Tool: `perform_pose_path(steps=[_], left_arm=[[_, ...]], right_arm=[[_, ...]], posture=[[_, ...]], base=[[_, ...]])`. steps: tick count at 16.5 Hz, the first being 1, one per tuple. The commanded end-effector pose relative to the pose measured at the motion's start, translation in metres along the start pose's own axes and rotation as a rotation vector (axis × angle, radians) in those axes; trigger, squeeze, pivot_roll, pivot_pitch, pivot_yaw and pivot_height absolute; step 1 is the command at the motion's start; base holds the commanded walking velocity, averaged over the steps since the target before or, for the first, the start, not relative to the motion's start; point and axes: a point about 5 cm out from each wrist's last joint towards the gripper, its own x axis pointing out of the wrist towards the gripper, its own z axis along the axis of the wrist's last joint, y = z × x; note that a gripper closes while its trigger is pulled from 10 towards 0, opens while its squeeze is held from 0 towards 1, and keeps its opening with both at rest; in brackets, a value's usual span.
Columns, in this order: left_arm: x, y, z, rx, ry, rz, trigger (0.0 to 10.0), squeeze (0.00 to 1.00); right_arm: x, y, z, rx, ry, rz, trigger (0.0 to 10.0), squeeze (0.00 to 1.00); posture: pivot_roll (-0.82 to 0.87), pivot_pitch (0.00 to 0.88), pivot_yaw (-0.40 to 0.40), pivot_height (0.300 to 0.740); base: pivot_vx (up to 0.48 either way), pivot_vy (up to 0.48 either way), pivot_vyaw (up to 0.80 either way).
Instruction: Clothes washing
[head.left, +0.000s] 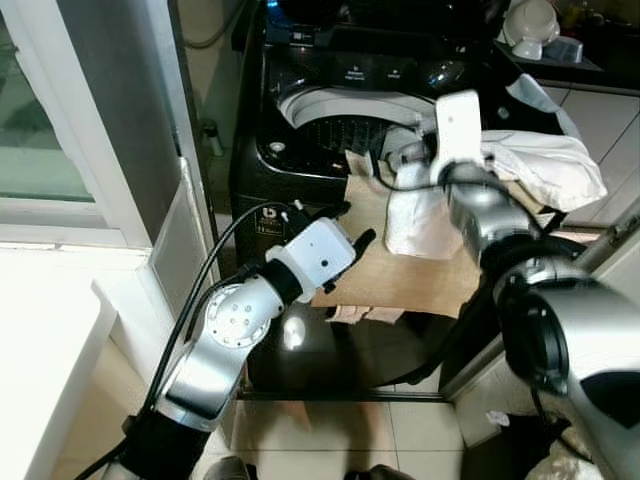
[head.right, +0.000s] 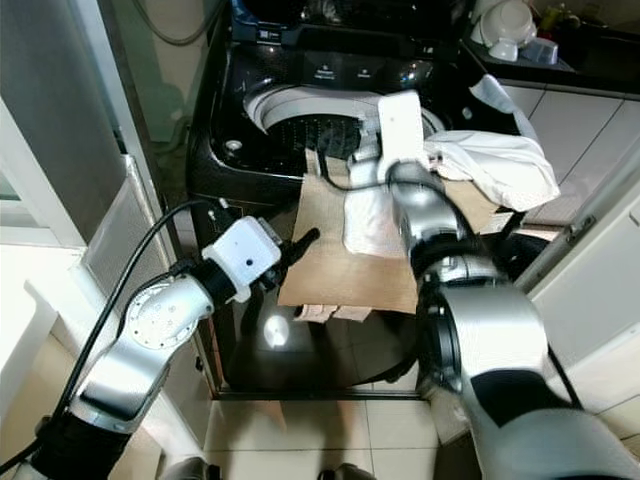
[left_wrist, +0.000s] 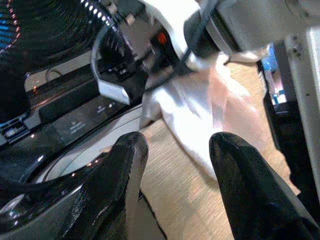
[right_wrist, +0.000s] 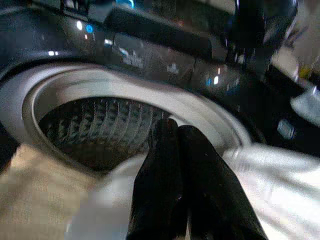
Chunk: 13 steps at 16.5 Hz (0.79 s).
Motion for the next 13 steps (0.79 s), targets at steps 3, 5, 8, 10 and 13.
perform_pose_path(steps=[3,5,8,10,13], left_arm=[[-0.002,0.002,0.001,0.018,0.009,0.029,10.0,0.0],[-0.001,0.003,0.001,0.02,0.01,0.035,10.0,0.0],[0.002,0.003,0.003,0.025,0.0,0.033,10.0,0.0],[0.003,0.002,0.004,0.025,-0.008,0.025,10.0,0.0],[0.006,0.0,0.005,0.026,-0.017,0.008,10.0,0.0]], right_arm=[[0.006,-0.007,0.031,-0.019,-0.047,-0.03,0.0,0.0],[0.006,-0.005,0.034,-0.018,-0.073,-0.033,0.0,0.0],[0.004,-0.007,0.025,0.136,-0.081,-0.061,10.0,0.0],[0.0,0.0,0.009,0.19,-0.094,-0.064,10.0,0.0],[-0.008,0.003,-0.024,0.219,-0.001,-0.083,10.0,0.0]], posture=[[0.14,0.0,-0.146,0.74],[0.13,0.0,-0.143,0.74],[0.11,0.0,-0.137,0.74],[0.09,0.0,-0.124,0.74],[0.06,0.0,-0.104,0.74]], base=[[0.0,0.0,0.0],[0.0,0.0,0.0],[0.0,0.0,0.0],[0.0,0.0,0.0],[0.0,0.0,0.0]])
